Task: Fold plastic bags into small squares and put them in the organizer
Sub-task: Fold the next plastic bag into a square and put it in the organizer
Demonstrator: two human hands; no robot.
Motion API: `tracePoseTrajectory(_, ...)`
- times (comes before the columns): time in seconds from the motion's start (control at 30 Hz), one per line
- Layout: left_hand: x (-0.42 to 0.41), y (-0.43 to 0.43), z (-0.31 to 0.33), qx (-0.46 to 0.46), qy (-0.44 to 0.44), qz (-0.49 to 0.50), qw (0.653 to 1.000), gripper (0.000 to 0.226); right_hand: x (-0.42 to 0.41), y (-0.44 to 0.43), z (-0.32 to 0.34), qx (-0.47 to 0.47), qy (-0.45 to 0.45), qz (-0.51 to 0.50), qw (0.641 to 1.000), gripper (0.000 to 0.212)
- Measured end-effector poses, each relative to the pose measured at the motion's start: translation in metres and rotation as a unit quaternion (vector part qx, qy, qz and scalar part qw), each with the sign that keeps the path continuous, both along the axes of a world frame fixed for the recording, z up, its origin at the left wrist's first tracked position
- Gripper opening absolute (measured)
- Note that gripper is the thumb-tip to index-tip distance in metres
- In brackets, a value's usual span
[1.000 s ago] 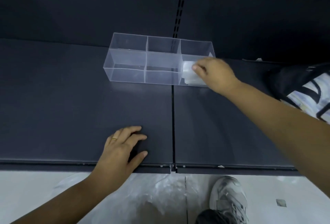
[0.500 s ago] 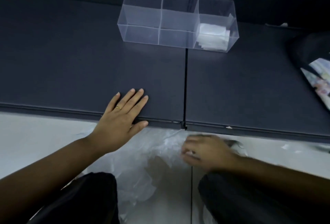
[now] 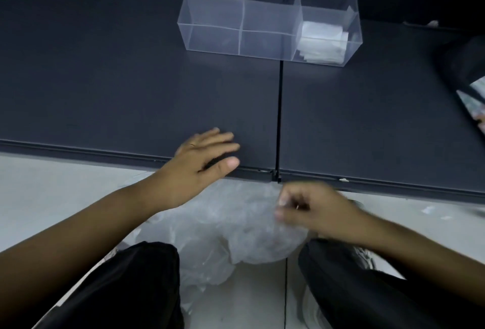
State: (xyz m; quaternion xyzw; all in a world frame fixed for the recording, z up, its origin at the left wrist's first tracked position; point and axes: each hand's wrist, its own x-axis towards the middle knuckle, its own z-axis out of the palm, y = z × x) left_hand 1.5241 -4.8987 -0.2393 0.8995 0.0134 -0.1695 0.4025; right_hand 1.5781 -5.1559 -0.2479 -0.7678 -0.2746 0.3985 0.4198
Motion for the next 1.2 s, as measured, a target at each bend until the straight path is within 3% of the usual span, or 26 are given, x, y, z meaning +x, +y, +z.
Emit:
tracePoseTrajectory(0.1, 0.007, -0.016, 0.034, -0.266, 0.076, -0.042, 0.96, 0.076, 0.028, 0.013, 0.06, 0.129, 0.077, -0.11, 0.983, 0.018)
tracePoseTrajectory(0.2, 0.015, -0.025, 0.045, -0.368, 0.125, -0.091, 0.917, 0.055, 0.061, 0.026, 0.078, 0.153, 0.152, -0.247, 0.945, 0.023)
tracePoseTrajectory(0.33, 0.029, -0.02, 0.03, -0.332, 0.133, 0.069, 0.931, 0.026, 0.104, 0.026, 0.063, 0.124, 0.207, -0.393, 0.887, 0.018)
tracePoseTrajectory(0.43, 0.035, -0.012, 0.017, -0.303, 0.124, 0.175, 0.929, 0.024, 0.126, 0.016, 0.045, 0.091, 0.193, -0.487, 0.847, 0.016)
tracePoseTrajectory(0.5, 0.038, -0.011, 0.014, -0.298, 0.121, 0.213, 0.923, 0.028, 0.124, 0.009, 0.039, 0.042, 0.011, -0.515, 0.856, 0.013)
tracePoseTrajectory(0.57, 0.039, -0.015, 0.013, -0.3, 0.114, 0.236, 0.917, 0.029, 0.102, 0.008, 0.041, 0.048, -0.2, -0.479, 0.853, 0.018)
tracePoseTrajectory(0.6, 0.039, -0.018, 0.014, -0.305, 0.11, 0.246, 0.913, 0.032, 0.086, 0.012, 0.044, 0.067, -0.238, -0.437, 0.865, 0.025)
tracePoseTrajectory(0.7, 0.038, -0.029, 0.017, -0.326, 0.104, 0.248, 0.906, 0.04, 0.039, 0.032, 0.044, 0.013, -0.167, -0.271, 0.948, 0.06)
tracePoseTrajectory(0.77, 0.035, -0.037, 0.019, -0.343, 0.107, 0.227, 0.905, 0.04, 0.026, 0.039, 0.036, -0.058, -0.136, -0.223, 0.963, 0.071)
tracePoseTrajectory(0.9, 0.031, -0.041, 0.019, -0.358, 0.101, 0.221, 0.901, 0.033, 0.034, 0.035, 0.036, 0.049, -0.057, -0.297, 0.952, 0.014)
tracePoseTrajectory(1.13, 0.032, -0.018, 0.006, -0.323, 0.071, 0.353, 0.875, 0.023, 0.065, 0.007, 0.044, 0.173, 0.015, -0.406, 0.897, 0.02)
tracePoseTrajectory(1.2, 0.031, -0.013, 0.005, -0.281, 0.073, 0.364, 0.885, 0.042, 0.069, 0.002, 0.047, 0.191, 0.029, -0.412, 0.891, 0.02)
